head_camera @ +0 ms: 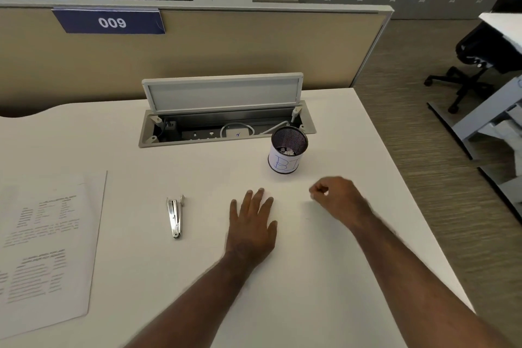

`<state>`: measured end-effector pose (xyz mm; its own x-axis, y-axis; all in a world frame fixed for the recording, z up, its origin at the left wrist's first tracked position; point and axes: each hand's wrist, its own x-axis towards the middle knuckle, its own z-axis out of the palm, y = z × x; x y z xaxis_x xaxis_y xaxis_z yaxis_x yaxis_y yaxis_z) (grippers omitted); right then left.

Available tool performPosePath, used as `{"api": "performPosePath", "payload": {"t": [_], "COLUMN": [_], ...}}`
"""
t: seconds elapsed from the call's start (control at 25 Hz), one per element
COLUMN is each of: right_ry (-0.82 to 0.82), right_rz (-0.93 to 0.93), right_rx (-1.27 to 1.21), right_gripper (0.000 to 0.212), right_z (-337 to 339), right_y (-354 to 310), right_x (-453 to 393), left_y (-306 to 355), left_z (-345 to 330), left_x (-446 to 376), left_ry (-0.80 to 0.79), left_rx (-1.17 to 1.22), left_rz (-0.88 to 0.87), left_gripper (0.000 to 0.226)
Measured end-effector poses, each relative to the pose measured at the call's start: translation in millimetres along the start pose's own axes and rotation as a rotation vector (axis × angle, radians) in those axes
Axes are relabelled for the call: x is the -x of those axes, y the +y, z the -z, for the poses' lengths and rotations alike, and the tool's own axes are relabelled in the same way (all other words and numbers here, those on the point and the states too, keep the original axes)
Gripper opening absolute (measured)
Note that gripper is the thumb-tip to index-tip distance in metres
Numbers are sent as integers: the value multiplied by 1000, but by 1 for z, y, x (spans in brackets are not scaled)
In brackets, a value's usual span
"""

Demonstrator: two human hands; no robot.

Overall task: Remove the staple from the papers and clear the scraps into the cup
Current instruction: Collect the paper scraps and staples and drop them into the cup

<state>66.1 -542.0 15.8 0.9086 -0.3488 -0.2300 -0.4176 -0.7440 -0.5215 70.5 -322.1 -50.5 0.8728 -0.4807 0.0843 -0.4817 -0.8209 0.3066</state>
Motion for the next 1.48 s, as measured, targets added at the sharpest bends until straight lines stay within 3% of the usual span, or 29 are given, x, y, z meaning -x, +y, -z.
{"api": "performPosePath", "payload": {"t": [0.2,0.4,0.64,0.76,0.84,0.88,0.96,1.12,1.48], "right_ry": [-152,-100,-70,-20,-6,-12,59,349,235], "right_rz": [-29,40,166,240,278,247,138,185,136], "right_rx": [86,231,598,746,796,717,524,261,348], "right_gripper": [23,11,5,29,15,2,18,20,27], "right_z": [-32,-43,-48,-46,-45,-42,-29,17,17], "right_y": [30,24,11,-2,-4,-6,-17,-58,-86], "right_x": [32,30,30,42,43,43,32,-11,-71], "left_y": [-3,-3,-3,-4,-2,-2,-1,-2,-1], "left_z": [-12,-14,-13,-9,-10,-10,-9,-11,-11], "left_x": [10,9,10,10,10,12,11,11,11], "left_ry": [-130,-153,-163,-153,-147,-143,-130,-128,-129], "left_rx": [-75,-96,-84,-80,-74,-69,-68,-85,-86], "left_rz": [49,65,66,70,68,67,63,58,67], "left_gripper": [65,67,67,67,67,66,65,65,66]}}
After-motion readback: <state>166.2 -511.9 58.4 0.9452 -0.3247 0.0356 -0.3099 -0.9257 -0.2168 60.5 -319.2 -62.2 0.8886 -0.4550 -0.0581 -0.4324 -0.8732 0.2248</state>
